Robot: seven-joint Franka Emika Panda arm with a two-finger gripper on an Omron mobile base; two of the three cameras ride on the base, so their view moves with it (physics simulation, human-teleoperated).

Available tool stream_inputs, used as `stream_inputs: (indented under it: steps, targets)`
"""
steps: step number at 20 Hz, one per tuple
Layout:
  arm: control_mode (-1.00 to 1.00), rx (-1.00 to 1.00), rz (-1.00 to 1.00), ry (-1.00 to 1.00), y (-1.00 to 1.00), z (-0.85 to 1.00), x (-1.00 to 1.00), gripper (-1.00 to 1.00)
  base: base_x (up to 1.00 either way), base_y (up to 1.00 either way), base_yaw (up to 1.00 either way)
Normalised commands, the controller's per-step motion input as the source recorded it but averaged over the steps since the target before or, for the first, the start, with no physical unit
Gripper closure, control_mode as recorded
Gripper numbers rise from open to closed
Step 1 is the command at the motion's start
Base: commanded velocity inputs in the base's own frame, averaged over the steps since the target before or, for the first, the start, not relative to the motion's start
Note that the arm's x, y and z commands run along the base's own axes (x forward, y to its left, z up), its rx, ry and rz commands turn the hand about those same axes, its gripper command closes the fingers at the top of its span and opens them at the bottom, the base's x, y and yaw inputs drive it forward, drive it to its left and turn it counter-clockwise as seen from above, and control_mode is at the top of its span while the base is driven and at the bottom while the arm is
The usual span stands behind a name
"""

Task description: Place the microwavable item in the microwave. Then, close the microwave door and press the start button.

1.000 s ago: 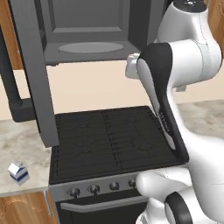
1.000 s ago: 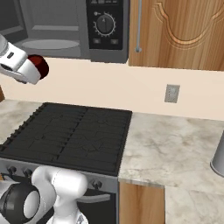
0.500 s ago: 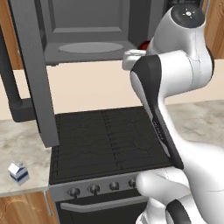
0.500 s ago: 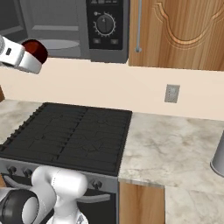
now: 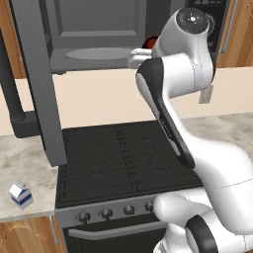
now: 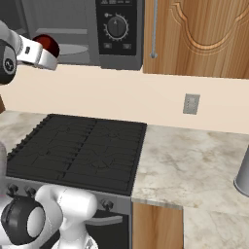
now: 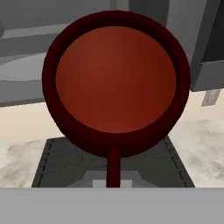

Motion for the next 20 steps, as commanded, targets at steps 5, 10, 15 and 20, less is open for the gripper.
stream_inputs:
  steps: [5,10,15,20]
  targets:
    - [-1.00,0.00,0.08,0.08,0.37,0.00,0.86,1.00,0.00,0.00,0.00]
    - [-1.00,-0.01,0.07,0.01,0.28,0.00,0.68,1.00,0.00,0.00,0.00]
    - [-1.00,-0.04,0.07,-0.01,0.21,0.02,0.55,1.00,0.00,0.00,0.00]
    - [-1.00,-0.02,0.08,0.00,0.09,0.00,0.62,1.00,0.00,0.00,0.00]
